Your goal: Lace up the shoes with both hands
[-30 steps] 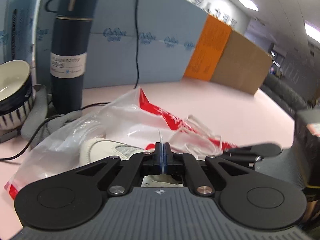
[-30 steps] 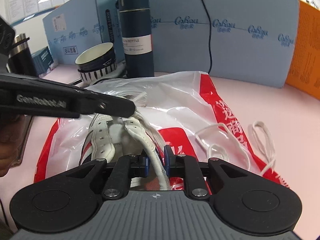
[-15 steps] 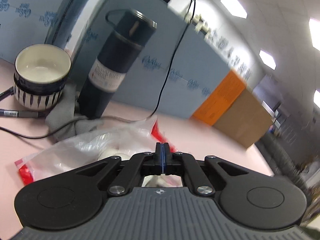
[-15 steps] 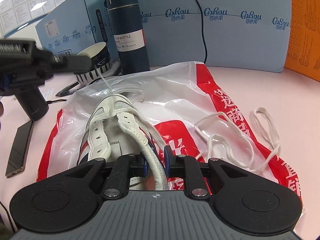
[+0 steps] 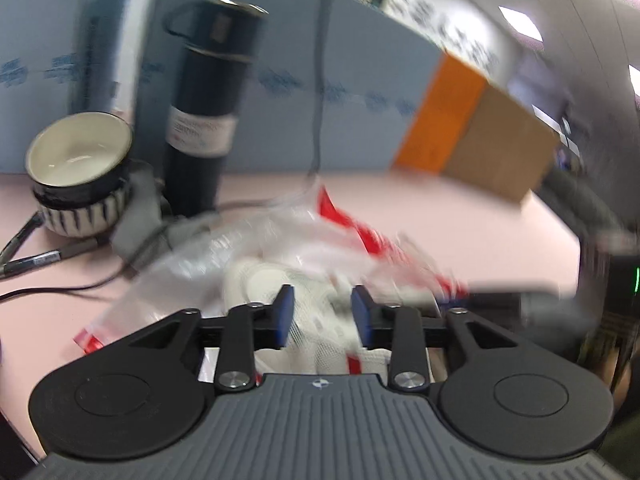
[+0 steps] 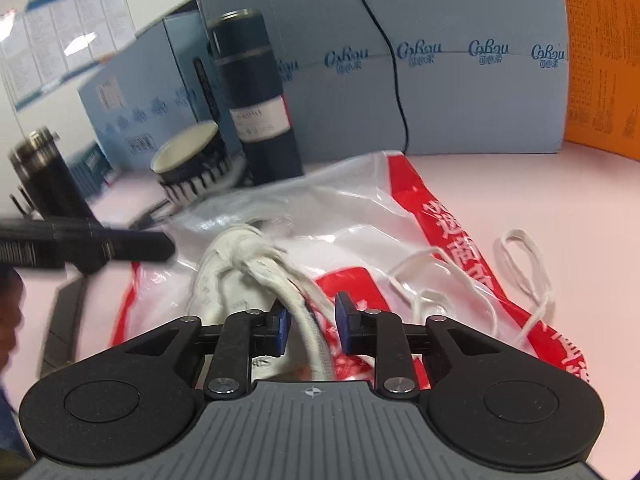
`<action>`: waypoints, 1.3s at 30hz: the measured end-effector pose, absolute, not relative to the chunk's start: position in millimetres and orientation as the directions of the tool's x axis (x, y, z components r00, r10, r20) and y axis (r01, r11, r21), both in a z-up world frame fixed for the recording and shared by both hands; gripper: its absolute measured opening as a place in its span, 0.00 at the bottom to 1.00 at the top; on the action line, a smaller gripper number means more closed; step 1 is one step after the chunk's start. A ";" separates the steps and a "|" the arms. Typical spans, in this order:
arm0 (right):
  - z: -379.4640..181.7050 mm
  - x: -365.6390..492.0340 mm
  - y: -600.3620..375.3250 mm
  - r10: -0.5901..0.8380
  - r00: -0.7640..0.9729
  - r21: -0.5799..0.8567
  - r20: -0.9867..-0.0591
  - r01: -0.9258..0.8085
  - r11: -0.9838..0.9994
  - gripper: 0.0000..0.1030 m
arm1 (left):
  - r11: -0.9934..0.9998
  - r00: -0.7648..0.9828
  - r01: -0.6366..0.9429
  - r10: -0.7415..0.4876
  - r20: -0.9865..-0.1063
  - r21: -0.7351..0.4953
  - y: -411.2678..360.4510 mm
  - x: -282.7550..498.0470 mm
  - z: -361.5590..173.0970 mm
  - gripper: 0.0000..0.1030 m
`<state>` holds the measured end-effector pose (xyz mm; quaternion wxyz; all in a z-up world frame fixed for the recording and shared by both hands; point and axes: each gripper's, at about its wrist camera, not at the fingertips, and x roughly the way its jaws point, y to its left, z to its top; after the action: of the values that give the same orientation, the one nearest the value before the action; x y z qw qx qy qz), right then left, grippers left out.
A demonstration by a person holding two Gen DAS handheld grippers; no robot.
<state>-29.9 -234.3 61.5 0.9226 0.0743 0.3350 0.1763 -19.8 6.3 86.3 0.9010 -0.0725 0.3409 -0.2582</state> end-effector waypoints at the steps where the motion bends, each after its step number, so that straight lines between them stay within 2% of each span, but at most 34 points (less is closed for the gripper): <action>1: 65.0 -30.3 -237.4 0.397 0.712 0.277 -0.580 -0.286 0.917 0.38 | 0.847 0.611 0.437 -0.526 -0.592 -0.301 3.0 -24.9 85.7 0.42; 2: 68.1 -29.9 -238.9 0.411 0.709 0.284 -0.573 -0.299 0.911 0.48 | 0.838 0.587 0.456 -0.535 -0.607 -0.298 -1.5 -27.9 85.1 0.54; 3: 71.0 -29.3 -240.3 0.425 0.706 0.291 -0.567 -0.311 0.905 0.52 | 0.829 0.563 0.474 -0.545 -0.622 -0.296 -6.2 -30.8 84.5 0.60; 4: 69.9 -27.0 -239.3 0.423 0.694 0.285 -0.583 -0.312 0.906 0.52 | 0.820 0.546 0.498 -0.549 -0.633 -0.282 -12.4 -34.7 84.6 0.72; 5: 68.9 -24.6 -238.3 0.421 0.682 0.280 -0.598 -0.314 0.907 0.52 | 0.810 0.529 0.522 -0.553 -0.643 -0.267 -18.7 -38.7 84.8 0.78; 6: 67.9 -22.3 -237.3 0.419 0.670 0.275 -0.613 -0.316 0.908 0.49 | 0.812 0.531 0.532 -0.540 -0.653 -0.239 -25.0 -40.5 84.1 0.79; 7: 66.8 -19.9 -236.4 0.416 0.657 0.270 -0.628 -0.318 0.909 0.41 | 0.814 0.534 0.541 -0.525 -0.662 -0.209 -31.4 -42.2 83.2 0.79; 8: 65.8 -17.7 -235.5 0.414 0.645 0.266 -0.642 -0.319 0.909 0.18 | 0.832 0.549 0.527 -0.489 -0.678 -0.173 -36.9 -41.7 81.4 0.79; 11: 65.0 -20.4 -238.8 0.439 0.625 0.327 -0.646 -0.292 0.898 0.16 | 0.908 0.617 0.417 -0.316 -0.720 -0.041 -40.5 -33.7 72.2 0.77; 14: 65.9 -24.7 -239.5 0.461 0.598 0.365 -0.656 -0.283 0.887 0.16 | 0.963 0.669 0.267 -0.163 -0.725 0.029 -22.2 -20.1 70.4 0.72; 17: 62.4 -25.9 -244.4 0.498 0.571 0.451 -0.653 -0.236 0.861 0.16 | 0.984 0.699 0.176 -0.100 -0.708 0.034 1.8 -8.7 72.7 0.71; 19: 61.1 -28.0 -245.8 0.499 0.569 0.464 -0.653 -0.219 0.858 0.17 | 0.977 0.711 0.201 -0.200 -0.674 -0.078 14.5 -8.4 82.1 0.71; 21: 60.2 -29.3 -246.2 0.500 0.571 0.472 -0.651 -0.211 0.856 0.18 | 0.941 0.710 0.300 -0.328 -0.623 -0.154 9.9 -13.7 92.4 0.71; 22: 59.9 -29.5 -246.0 0.500 0.571 0.473 -0.651 -0.211 0.856 0.18 | 0.918 0.704 0.350 -0.390 -0.594 -0.188 7.3 -16.4 97.5 0.71; 23: 59.7 -29.6 -245.7 0.501 0.571 0.473 -0.650 -0.211 0.855 0.19 | 0.902 0.691 0.395 -0.415 -0.591 -0.172 -3.5 -17.0 99.6 0.71; 24: 59.3 -29.8 -245.5 0.501 0.571 0.474 -0.650 -0.210 0.855 0.22 | 0.896 0.681 0.420 -0.417 -0.602 -0.146 -14.6 -15.8 97.7 0.70; 26: 56.6 -30.7 -244.9 0.503 0.564 0.478 -0.655 -0.206 0.854 0.22 | 0.880 0.661 0.466 -0.415 -0.625 -0.092 -36.7 -13.1 93.2 0.55; 28: 53.8 -31.9 -245.2 0.505 0.558 0.484 -0.658 -0.200 0.852 0.22 | 0.872 0.631 0.481 -0.418 -0.654 -0.092 -51.4 -5.5 83.8 0.46; 30: 51.9 -33.0 -246.1 0.507 0.555 0.489 -0.659 -0.196 0.850 0.22 | 0.873 0.625 0.479 -0.415 -0.661 -0.095 -59.3 -0.2 77.9 0.29; 31: 51.3 -33.0 -246.1 0.508 0.554 0.490 -0.660 -0.196 0.849 0.22 | 0.875 0.631 0.474 -0.417 -0.654 -0.100 -61.2 -1.3 77.3 0.05; 37: 53.5 -29.2 -239.7 0.493 0.563 0.447 -0.663 -0.230 0.864 0.23 | 0.881 0.655 0.427 -0.456 -0.602 -0.203 -48.1 3.0 75.3 0.02; 39: 54.2 -25.3 -234.2 0.480 0.572 0.410 -0.665 -0.258 0.875 0.23 | 0.869 0.648 0.383 -0.495 -0.579 -0.313 -37.8 6.0 74.0 0.02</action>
<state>-25.3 -234.2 54.2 0.8762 0.1351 0.4120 0.2105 6.0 -37.8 74.0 0.9041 -0.0815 0.3422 -0.2427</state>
